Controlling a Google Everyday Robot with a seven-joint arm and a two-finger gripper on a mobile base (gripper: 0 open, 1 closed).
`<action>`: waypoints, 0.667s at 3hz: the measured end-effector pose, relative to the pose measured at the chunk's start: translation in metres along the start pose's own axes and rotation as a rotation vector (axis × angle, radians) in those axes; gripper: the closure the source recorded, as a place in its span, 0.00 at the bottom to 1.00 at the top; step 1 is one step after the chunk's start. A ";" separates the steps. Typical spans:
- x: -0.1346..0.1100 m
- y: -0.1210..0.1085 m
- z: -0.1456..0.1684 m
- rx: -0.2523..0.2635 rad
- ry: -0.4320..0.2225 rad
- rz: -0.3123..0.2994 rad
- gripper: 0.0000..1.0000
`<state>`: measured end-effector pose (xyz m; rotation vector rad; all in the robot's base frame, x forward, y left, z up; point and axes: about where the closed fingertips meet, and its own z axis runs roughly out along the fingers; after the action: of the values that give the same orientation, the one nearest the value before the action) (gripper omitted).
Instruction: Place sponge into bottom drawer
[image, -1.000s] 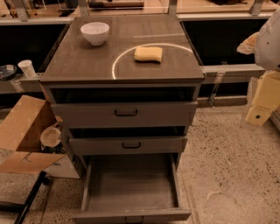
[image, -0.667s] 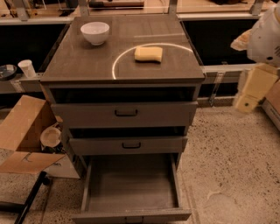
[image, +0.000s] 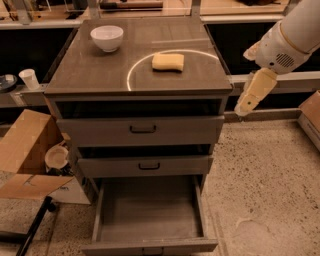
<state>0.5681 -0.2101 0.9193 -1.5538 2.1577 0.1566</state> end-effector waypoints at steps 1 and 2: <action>0.000 0.000 0.000 0.000 0.000 0.000 0.00; -0.014 -0.035 0.017 0.040 -0.046 0.004 0.00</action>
Offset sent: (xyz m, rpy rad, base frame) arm 0.1390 0.0157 -0.0043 0.1177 -0.1773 -0.0514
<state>0.6086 -0.2041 0.9164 -1.5090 2.1160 0.1487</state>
